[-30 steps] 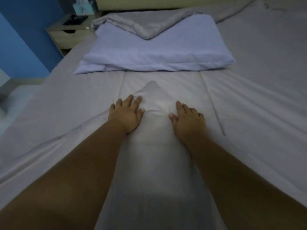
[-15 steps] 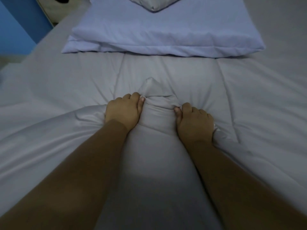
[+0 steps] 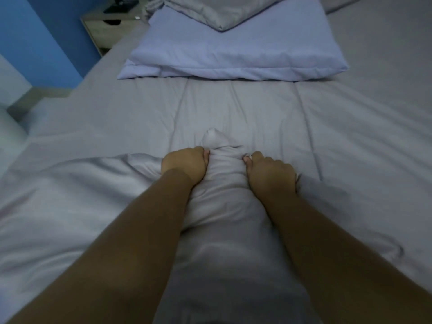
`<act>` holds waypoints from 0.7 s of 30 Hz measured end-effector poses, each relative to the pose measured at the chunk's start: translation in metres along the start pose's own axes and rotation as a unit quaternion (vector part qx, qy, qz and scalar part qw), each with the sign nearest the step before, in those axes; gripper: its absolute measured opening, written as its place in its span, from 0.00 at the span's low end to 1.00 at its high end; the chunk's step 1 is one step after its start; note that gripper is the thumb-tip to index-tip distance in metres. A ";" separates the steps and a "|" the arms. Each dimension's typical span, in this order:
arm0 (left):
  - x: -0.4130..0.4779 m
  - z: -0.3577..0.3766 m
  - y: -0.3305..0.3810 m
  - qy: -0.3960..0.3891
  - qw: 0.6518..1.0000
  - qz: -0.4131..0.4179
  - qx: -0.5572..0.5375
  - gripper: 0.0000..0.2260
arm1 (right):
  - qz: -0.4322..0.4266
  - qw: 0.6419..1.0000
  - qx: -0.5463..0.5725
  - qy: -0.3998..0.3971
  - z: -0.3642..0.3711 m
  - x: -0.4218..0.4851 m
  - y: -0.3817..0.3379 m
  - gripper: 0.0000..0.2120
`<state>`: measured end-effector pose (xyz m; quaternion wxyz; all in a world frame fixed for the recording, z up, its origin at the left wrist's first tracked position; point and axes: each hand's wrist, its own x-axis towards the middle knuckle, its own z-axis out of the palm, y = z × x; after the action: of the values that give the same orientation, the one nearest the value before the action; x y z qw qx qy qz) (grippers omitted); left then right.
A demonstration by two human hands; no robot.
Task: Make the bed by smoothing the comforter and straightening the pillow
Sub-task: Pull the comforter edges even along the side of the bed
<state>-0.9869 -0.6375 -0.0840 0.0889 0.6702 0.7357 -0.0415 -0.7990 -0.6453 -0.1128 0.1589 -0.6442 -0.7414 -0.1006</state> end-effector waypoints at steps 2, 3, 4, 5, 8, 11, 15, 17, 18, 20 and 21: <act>-0.028 -0.006 0.001 -0.029 0.999 0.006 0.020 0.24 | 0.010 0.995 0.039 -0.094 -0.023 -0.020 0.001 0.22; -0.044 -0.009 0.001 -0.039 0.999 0.007 0.031 0.24 | 0.008 0.992 0.059 -0.112 -0.035 -0.030 0.001 0.22; -0.061 -0.013 0.000 -0.045 0.998 0.007 0.041 0.23 | 0.011 0.989 0.067 -0.129 -0.049 -0.040 0.000 0.22; -0.079 -0.019 -0.001 -0.048 0.998 0.006 0.049 0.23 | 0.008 0.988 0.070 -0.135 -0.062 -0.051 -0.002 0.21; -0.134 -0.044 -0.010 -0.042 0.996 0.000 0.077 0.22 | -0.012 0.993 0.038 -0.107 -0.102 -0.087 -0.019 0.22; -0.186 -0.077 -0.024 -0.018 0.995 -0.008 0.094 0.23 | -0.008 0.996 0.046 -0.077 -0.143 -0.118 -0.035 0.23; -0.249 -0.119 -0.039 -0.003 0.994 0.005 0.109 0.23 | -0.041 0.990 0.074 -0.113 -0.206 -0.153 -0.055 0.22; -0.278 -0.136 -0.047 -0.001 0.993 0.018 0.113 0.23 | -0.037 0.988 0.093 -0.118 -0.235 -0.174 -0.066 0.24; -0.293 -0.142 -0.051 -0.004 0.993 0.023 0.115 0.23 | -0.033 0.988 0.095 -0.120 -0.248 -0.186 -0.071 0.24; -0.323 -0.149 -0.061 -0.012 0.992 0.035 0.122 0.23 | -0.020 0.984 0.105 -0.140 -0.271 -0.212 -0.085 0.25; -0.339 -0.150 -0.066 -0.014 0.991 0.045 0.125 0.23 | -0.021 0.985 0.097 -0.142 -0.279 -0.227 -0.092 0.25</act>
<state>-1.0344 -0.9487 0.1225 0.0164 0.7081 0.6923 -0.1380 -0.8334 -0.9672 0.0691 0.1115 -0.6175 -0.7763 0.0609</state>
